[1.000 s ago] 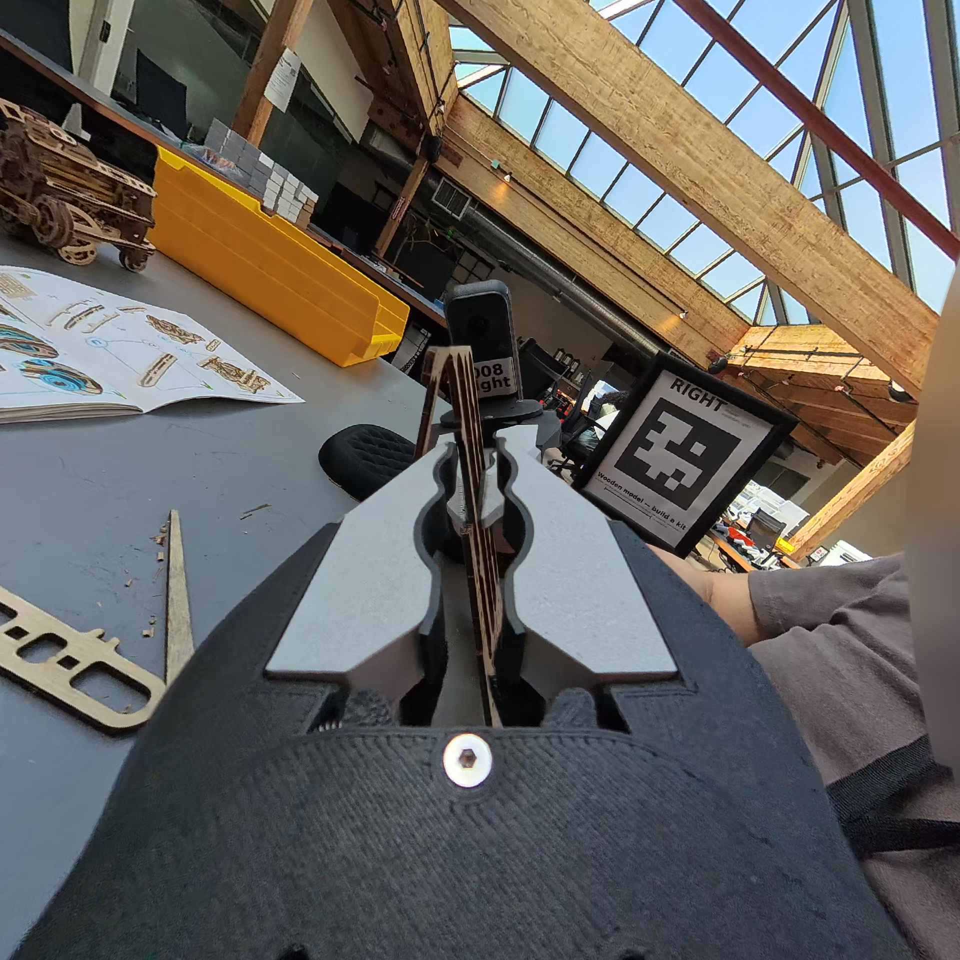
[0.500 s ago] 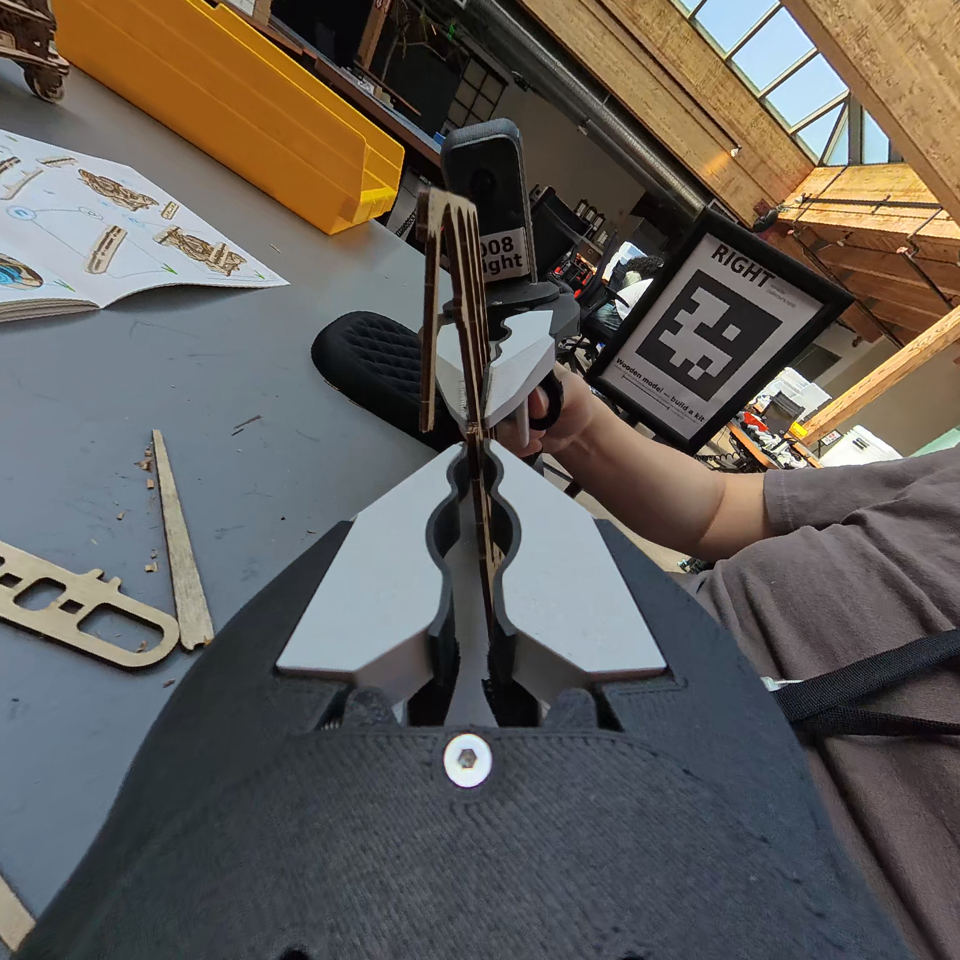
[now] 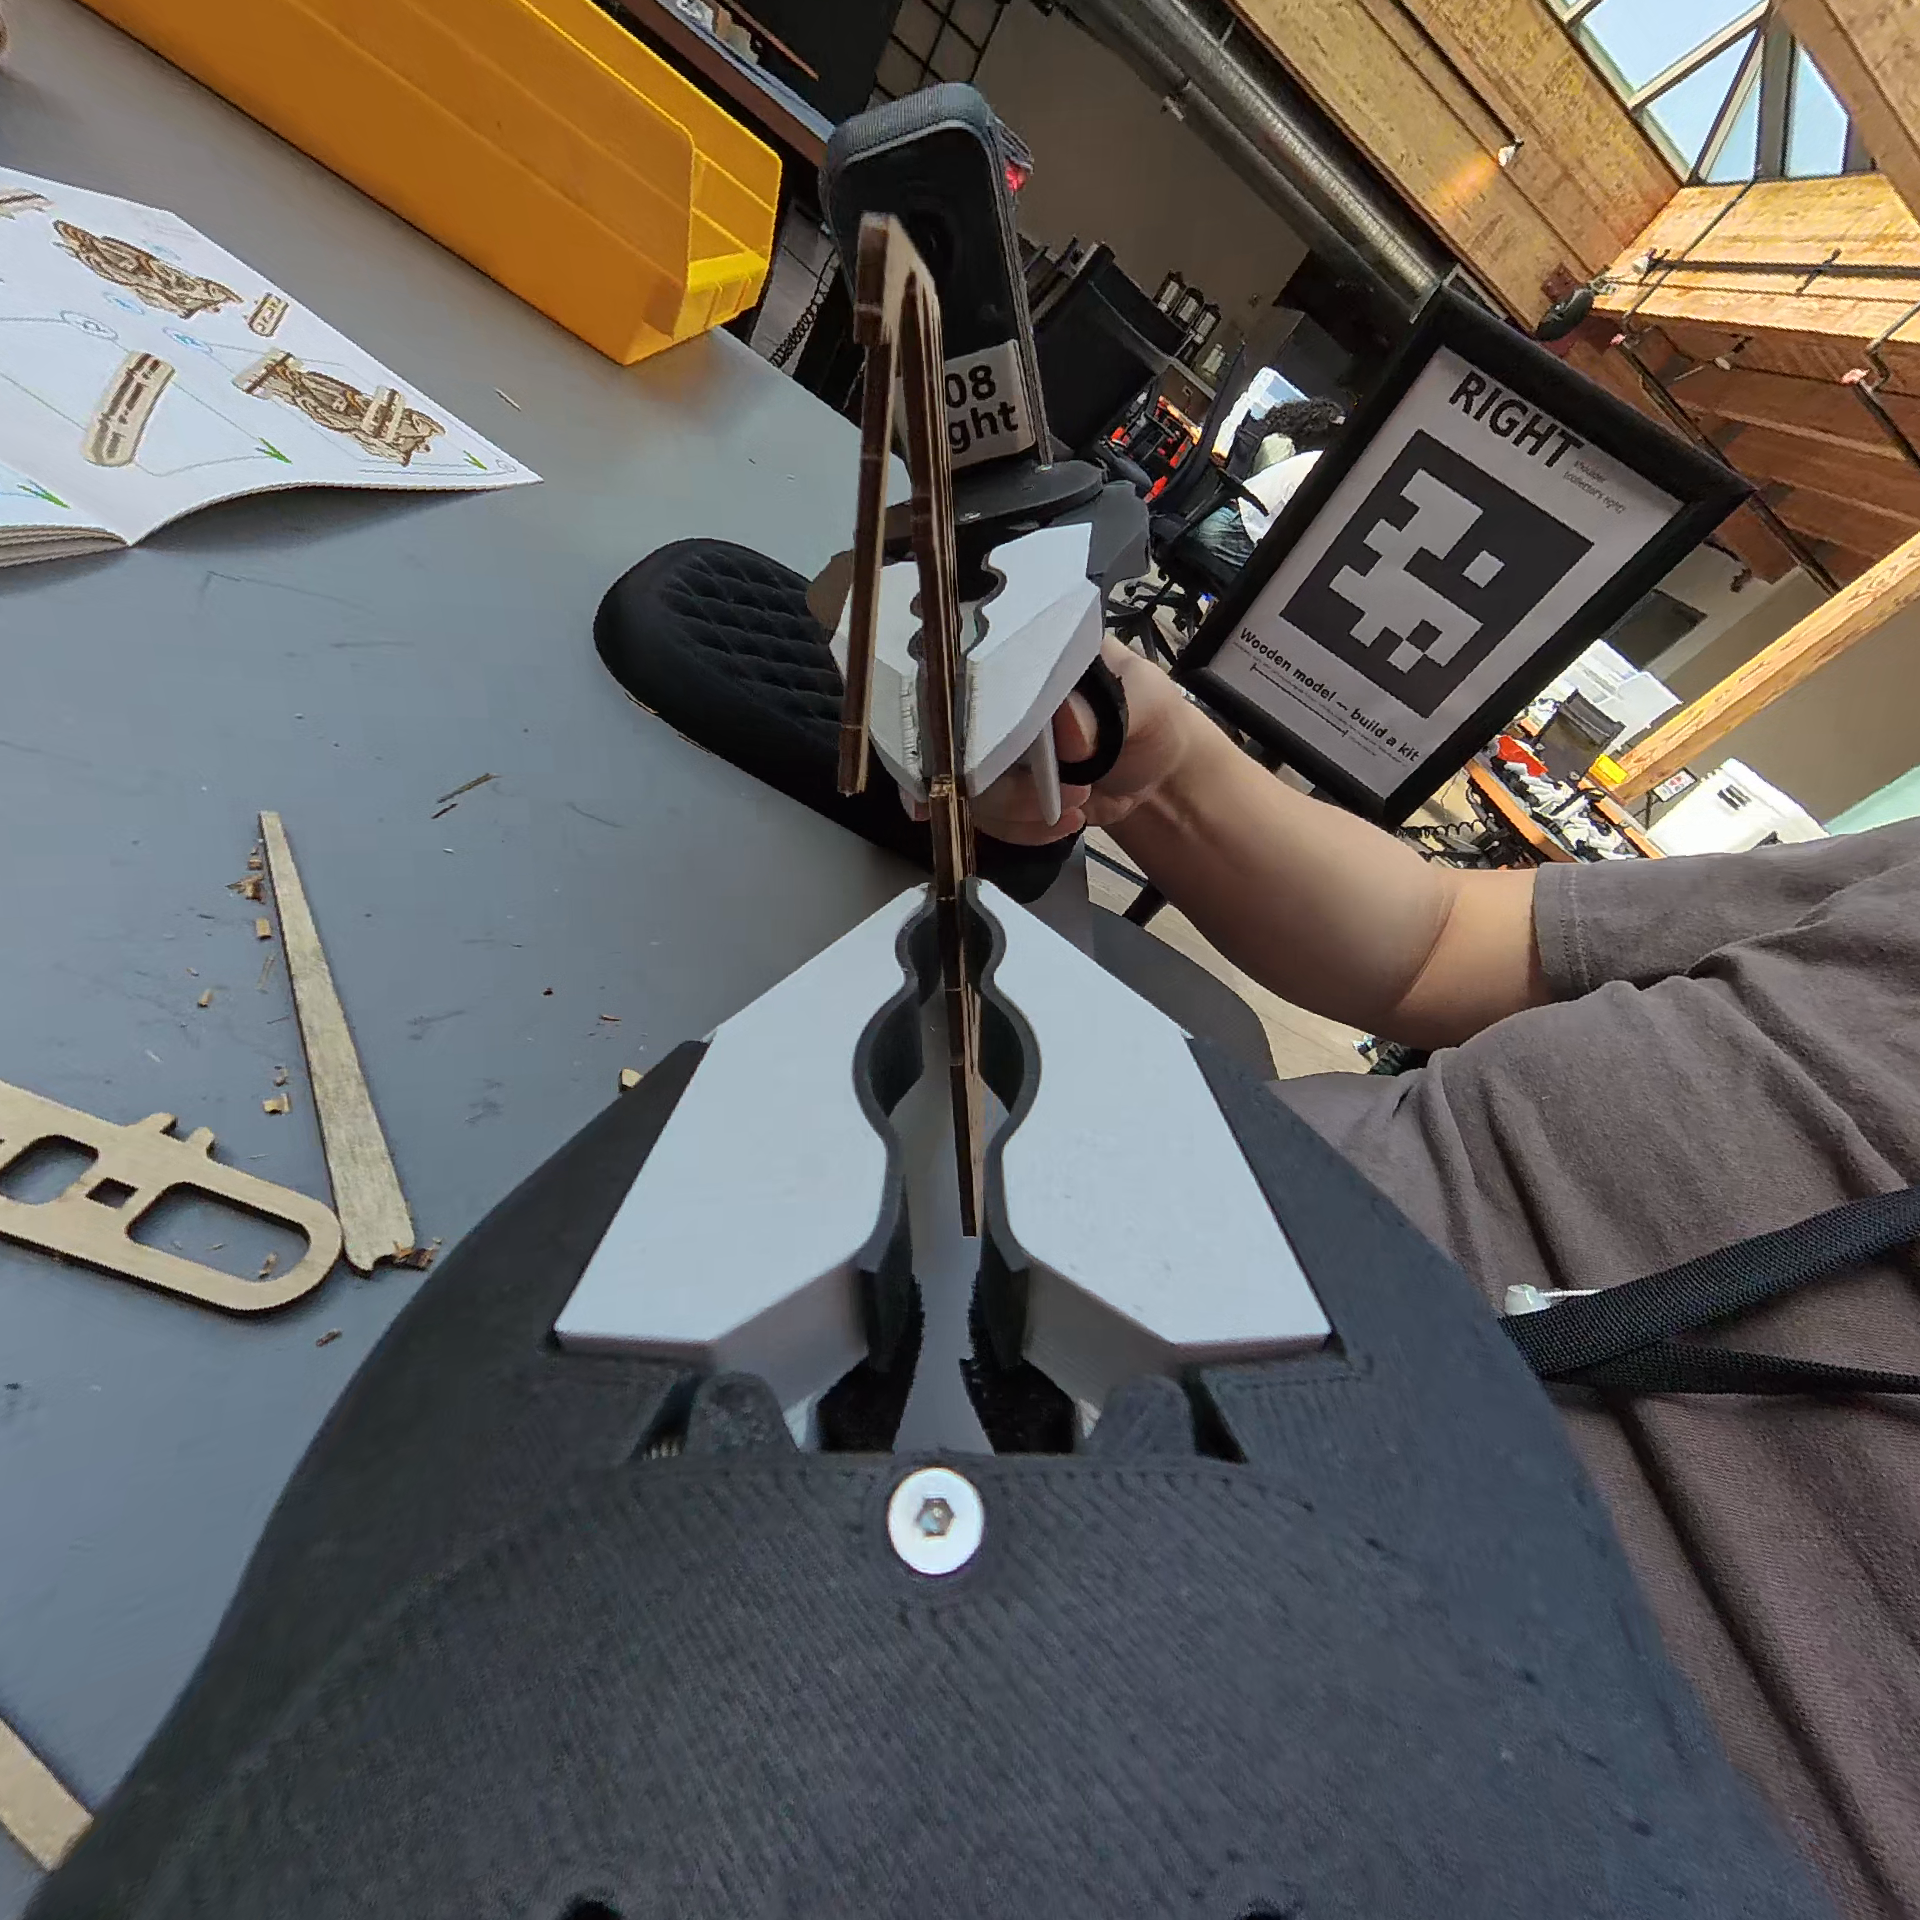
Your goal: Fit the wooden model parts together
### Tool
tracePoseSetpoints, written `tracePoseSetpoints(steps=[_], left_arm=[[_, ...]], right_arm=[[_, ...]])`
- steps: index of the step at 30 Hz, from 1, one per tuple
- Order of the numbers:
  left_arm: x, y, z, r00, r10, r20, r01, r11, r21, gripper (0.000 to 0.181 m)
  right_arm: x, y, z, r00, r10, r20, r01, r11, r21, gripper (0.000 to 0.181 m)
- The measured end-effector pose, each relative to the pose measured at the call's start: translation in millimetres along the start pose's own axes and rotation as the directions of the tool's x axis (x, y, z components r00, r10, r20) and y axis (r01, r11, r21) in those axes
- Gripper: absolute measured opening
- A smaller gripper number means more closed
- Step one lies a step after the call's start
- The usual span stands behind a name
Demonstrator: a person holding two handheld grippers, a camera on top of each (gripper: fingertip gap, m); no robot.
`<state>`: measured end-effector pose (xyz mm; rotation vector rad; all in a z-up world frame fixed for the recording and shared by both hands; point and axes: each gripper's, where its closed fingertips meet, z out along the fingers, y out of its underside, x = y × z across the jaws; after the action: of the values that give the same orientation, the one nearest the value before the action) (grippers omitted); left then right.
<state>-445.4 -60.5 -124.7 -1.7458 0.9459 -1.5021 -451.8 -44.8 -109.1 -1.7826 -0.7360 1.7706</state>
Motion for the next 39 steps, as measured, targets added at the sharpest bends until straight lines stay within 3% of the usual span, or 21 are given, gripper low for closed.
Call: tracePoseSetpoints(steps=[9, 17, 32, 39], left_arm=[[4.3, -6.3, -4.3, 0.998, -0.031, -0.051, 0.034, 0.998, 0.057, 0.000], [-4.6, -4.3, -4.2, 0.998, 0.028, 0.056, -0.030, 0.999, 0.028, 0.001], [-4.4, -3.1, -4.4, 0.988, 0.132, 0.085, -0.133, 0.991, 0.000, 0.001], [-13.1, -0.7, -4.9, 0.961, 0.188, 0.205, -0.185, 0.982, -0.033, 0.003]], right_arm=[[-3.4, 12.4, 7.2, 0.999, -0.040, 0.004, 0.041, 0.995, -0.088, 0.000], [4.4, 16.6, 8.7, 0.996, -0.065, -0.062, 0.057, 0.992, -0.117, 0.000], [3.0, 18.2, 8.8, 0.990, -0.120, -0.079, 0.110, 0.986, -0.122, 0.000], [11.4, 18.2, 9.2, 0.979, -0.139, -0.151, 0.120, 0.985, -0.126, 0.000]])
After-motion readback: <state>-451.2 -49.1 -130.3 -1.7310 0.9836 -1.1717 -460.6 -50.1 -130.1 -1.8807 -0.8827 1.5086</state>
